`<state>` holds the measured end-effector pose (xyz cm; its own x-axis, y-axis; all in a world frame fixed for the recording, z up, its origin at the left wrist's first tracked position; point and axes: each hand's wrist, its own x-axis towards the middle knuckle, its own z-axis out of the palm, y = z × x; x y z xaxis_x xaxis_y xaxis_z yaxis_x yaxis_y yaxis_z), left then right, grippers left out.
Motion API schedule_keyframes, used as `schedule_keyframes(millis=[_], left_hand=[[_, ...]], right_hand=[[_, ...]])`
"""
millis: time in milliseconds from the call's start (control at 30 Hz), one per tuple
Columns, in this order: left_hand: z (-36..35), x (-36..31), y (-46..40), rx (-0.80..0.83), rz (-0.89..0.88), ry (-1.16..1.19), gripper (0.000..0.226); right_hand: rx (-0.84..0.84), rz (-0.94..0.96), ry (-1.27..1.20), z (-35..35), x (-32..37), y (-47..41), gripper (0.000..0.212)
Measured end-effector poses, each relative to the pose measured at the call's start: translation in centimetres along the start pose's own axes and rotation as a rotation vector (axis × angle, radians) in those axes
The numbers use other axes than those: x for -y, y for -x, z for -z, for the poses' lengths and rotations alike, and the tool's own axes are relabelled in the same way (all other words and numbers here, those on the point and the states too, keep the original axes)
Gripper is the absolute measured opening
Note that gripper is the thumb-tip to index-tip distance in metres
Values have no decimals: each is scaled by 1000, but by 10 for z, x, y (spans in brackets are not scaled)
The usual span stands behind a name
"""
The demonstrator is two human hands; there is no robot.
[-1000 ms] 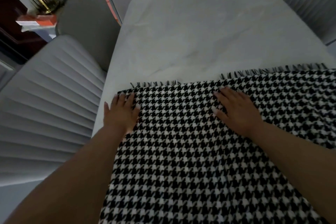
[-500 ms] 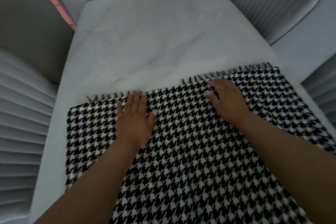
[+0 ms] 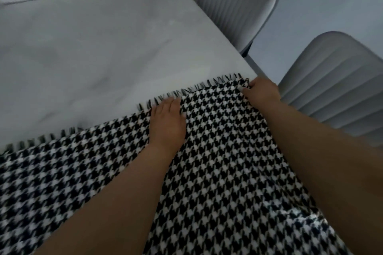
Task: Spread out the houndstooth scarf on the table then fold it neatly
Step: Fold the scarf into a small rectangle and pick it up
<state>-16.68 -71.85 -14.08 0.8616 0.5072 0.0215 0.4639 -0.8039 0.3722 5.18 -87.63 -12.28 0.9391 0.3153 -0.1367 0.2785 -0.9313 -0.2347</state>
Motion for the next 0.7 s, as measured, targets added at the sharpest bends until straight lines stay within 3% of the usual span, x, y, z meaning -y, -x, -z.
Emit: schedule_keyframes(millis=[167,267,333,400,600,700], left_hand=[[-11,-2,0,-25,14,-40,54],[-13,-1,3,-52,7,-81,59],[-11,-2,4,-56,0,-89,62],[-10,-3,5,-32,8,-105,62],[-10,-4,-1,100,50,-180,60],[-5,-9,2,106,39,-151,61]], right_hand=[[-129,10,-243,16,3,-13,22],[-51,-27,-302,34,11,-24,31],[-57,23,-327,32,13,-26,24],[-53,39,-405,24,11,-20,36],[231,-59,-399,32,-26,31,76],[352,-125,-424,46,-50,65,69]])
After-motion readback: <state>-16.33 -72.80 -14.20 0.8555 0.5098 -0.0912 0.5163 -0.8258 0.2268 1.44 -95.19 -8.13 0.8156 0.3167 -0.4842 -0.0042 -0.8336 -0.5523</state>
